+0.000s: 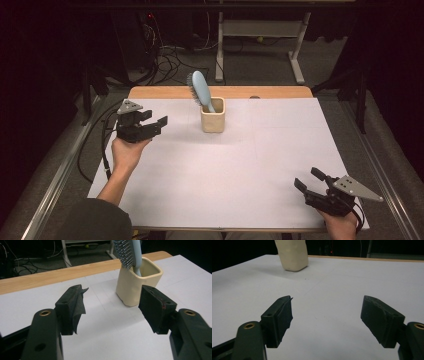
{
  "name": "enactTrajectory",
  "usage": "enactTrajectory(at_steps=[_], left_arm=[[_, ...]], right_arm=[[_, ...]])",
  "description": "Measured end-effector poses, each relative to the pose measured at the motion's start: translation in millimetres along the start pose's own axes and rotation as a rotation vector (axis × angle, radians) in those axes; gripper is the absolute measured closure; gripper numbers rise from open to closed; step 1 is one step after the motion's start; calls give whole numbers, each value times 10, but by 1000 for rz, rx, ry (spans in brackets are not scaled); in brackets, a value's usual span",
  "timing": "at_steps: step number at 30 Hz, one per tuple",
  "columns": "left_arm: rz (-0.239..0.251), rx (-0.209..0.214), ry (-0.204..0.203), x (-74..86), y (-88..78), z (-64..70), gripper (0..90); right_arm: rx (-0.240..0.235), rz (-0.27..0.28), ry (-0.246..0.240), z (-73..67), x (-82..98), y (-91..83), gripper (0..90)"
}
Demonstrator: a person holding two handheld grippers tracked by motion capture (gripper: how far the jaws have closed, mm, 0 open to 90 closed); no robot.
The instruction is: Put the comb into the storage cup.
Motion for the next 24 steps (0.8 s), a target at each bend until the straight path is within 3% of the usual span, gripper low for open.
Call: enactTrajectory(at_steps=[24], left_arm=[[2,-12,11,150,-165,41,370]], right_arm=[[2,5,-5,-6,-3,-11,261]])
Point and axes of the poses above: each handheld gripper's, and its own axes: y roughly forward along the jaws, x roughly out of its underside, z roughly to its right, the point moved 1 cm from there along y, roughly forward along the jaws, and after that the axes turned 13 degrees about y, right-handed, at the moved point
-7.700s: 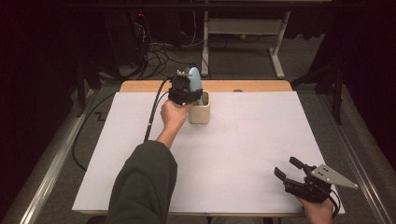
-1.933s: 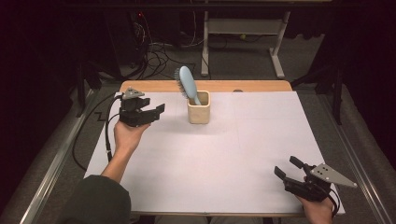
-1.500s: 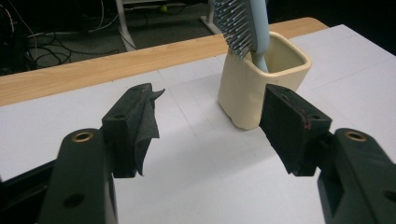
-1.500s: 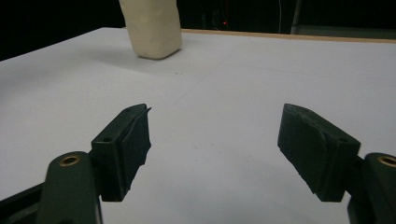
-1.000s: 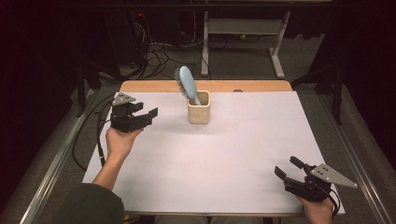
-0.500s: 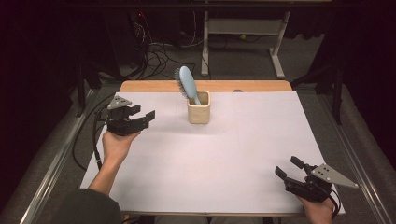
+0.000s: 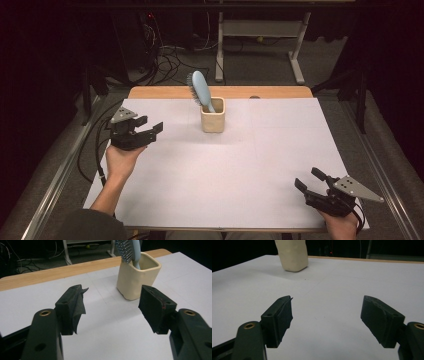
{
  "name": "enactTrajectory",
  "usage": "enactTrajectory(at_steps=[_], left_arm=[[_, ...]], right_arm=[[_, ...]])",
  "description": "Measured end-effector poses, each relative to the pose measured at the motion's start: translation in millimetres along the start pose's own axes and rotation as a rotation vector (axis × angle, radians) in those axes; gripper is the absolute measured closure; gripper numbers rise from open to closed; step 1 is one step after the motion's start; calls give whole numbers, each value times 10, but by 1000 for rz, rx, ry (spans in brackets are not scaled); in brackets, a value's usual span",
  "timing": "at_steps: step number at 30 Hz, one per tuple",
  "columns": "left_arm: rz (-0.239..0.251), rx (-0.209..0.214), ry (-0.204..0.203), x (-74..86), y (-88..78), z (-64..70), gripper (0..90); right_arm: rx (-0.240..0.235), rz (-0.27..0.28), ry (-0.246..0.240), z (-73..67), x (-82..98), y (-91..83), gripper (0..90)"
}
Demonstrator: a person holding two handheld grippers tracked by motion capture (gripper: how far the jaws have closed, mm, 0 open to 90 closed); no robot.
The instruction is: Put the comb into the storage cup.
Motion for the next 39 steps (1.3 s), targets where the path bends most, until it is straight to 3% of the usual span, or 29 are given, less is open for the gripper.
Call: enactTrajectory(at_steps=[21,39], left_arm=[[9,1,-7,136,-150,17,369],[18,-2,-35,349,-284,20,372]], right_arm=[[-2,1,-2,-3,0,0,261],[3,4,-1,-11,0,-2,262]])
Point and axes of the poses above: each handheld gripper's, and its own axes: y roughly forward along the jaws, x roughly out of its underside, z roughly to its right, the point moved 1 cm from there along y, roughly forward along the jaws, and after that the axes turned 13 degrees about y, right-handed, at the moved point
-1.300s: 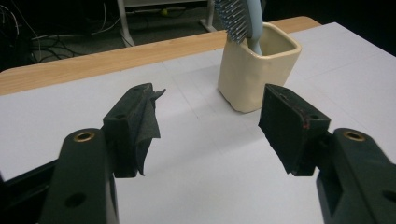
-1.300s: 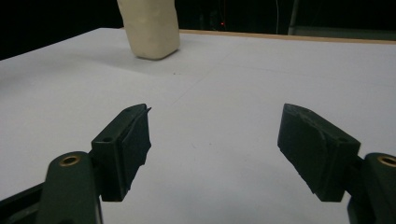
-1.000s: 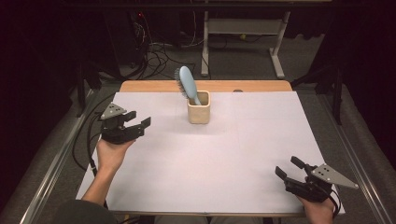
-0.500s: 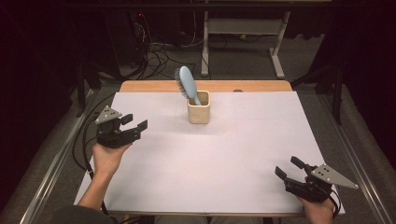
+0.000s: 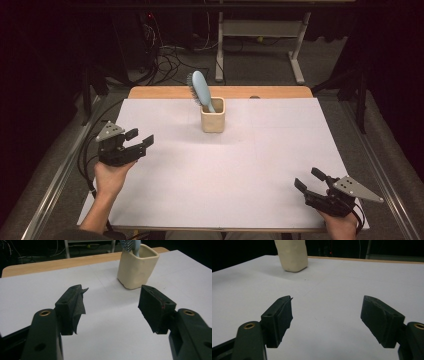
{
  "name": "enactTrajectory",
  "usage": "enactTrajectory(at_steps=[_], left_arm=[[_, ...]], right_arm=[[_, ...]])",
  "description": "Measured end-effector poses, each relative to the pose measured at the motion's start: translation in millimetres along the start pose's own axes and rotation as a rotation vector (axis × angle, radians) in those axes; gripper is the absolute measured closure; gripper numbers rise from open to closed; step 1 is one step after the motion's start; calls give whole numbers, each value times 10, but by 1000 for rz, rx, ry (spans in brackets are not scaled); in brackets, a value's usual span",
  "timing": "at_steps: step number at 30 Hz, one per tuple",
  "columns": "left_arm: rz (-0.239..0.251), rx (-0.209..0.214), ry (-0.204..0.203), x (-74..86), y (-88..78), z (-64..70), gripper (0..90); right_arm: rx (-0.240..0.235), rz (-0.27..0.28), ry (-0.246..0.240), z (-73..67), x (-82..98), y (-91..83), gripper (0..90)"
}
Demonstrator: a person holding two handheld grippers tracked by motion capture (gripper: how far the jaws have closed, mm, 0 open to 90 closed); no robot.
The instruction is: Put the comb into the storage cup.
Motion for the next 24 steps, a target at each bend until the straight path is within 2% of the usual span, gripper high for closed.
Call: enactTrajectory(at_steps=[7,24], left_arm=[[16,-4,-8,71,-70,14,373],[10,-18,-9,237,-172,51,374]], right_arm=[[-2,6,-4,0,-3,-12,262],[2,5,3,7,-3,-12,262]])
Point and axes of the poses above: each handheld gripper's, and its own axes: y roughly forward along the jaws, x roughly out of its underside, z roughly to its right, the point moved 1 cm from there along y, roughly forward along the jaws, and after that the axes turned 13 degrees about y, right-handed, at the moved point
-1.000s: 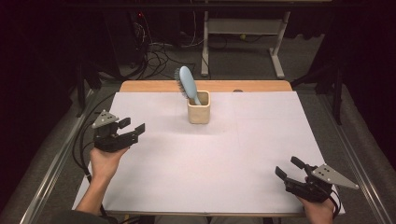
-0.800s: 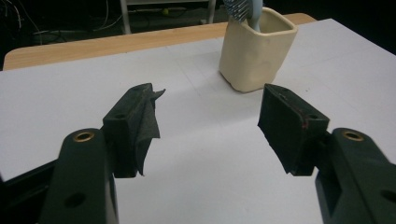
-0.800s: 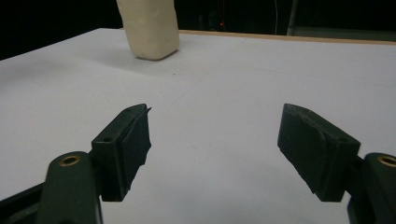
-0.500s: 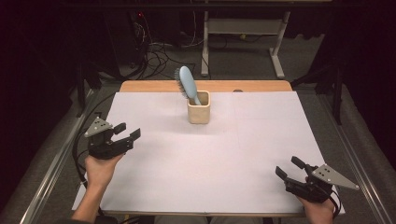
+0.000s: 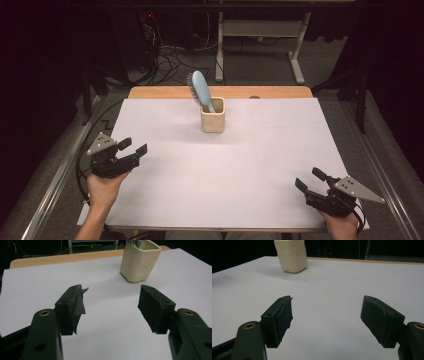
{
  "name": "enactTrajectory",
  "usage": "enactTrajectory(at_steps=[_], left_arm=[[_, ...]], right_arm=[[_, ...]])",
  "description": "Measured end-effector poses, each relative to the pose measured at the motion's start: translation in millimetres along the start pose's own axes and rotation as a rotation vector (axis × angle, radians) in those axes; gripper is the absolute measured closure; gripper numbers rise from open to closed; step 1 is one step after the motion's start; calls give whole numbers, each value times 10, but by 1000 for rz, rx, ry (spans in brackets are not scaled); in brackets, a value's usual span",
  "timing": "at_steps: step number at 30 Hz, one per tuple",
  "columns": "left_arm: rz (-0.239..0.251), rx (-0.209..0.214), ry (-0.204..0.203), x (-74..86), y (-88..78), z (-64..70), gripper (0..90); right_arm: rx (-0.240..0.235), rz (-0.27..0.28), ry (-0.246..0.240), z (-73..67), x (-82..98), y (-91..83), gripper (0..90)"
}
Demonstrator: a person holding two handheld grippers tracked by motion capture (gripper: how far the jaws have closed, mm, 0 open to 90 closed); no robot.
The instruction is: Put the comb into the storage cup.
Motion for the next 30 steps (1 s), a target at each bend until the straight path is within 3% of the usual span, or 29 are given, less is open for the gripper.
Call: enactTrajectory(at_steps=[30], left_arm=[[-2,-2,-35,373,-66,43,369]], right_arm=[[0,1,2,-9,0,-6,262]])
Point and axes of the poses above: each handheld gripper's, and its own axes: y roughly forward along the jaws, x roughly out of its underside, z roughly to its right, the point moved 1 cm from there along y, roughly forward along the jaws, and after that the axes turned 13 degrees about y, right-handed, at the moved point
